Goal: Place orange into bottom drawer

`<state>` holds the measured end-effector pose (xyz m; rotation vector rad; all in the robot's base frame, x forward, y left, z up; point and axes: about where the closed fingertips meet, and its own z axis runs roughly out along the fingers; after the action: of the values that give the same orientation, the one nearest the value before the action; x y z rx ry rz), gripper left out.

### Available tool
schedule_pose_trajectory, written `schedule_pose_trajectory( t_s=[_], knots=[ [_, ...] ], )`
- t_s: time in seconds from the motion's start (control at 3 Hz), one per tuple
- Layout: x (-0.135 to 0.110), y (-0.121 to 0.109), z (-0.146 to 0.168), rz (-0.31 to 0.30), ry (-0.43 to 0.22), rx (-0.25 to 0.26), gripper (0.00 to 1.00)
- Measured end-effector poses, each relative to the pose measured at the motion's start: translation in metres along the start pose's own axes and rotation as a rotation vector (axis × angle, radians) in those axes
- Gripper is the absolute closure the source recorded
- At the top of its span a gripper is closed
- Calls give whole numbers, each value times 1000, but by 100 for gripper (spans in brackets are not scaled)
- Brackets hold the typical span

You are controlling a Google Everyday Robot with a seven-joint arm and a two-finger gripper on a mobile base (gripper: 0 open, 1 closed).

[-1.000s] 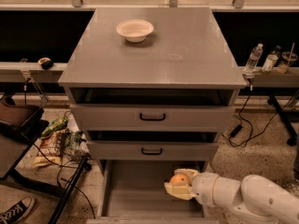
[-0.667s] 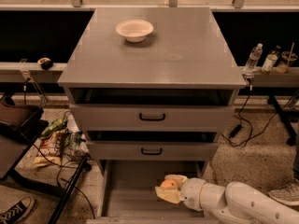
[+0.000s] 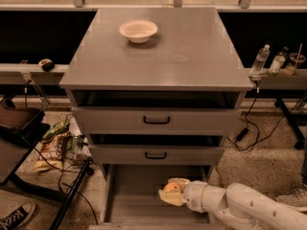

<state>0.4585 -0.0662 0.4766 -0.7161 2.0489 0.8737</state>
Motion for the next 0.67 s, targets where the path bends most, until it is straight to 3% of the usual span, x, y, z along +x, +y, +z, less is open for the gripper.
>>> schedule_pose_trajectory(
  t_s=[0.33, 0.67],
  knots=[
    [22, -50, 32, -53, 21, 37, 100],
    [39, -108, 57, -116, -3, 84, 100]
  ],
)
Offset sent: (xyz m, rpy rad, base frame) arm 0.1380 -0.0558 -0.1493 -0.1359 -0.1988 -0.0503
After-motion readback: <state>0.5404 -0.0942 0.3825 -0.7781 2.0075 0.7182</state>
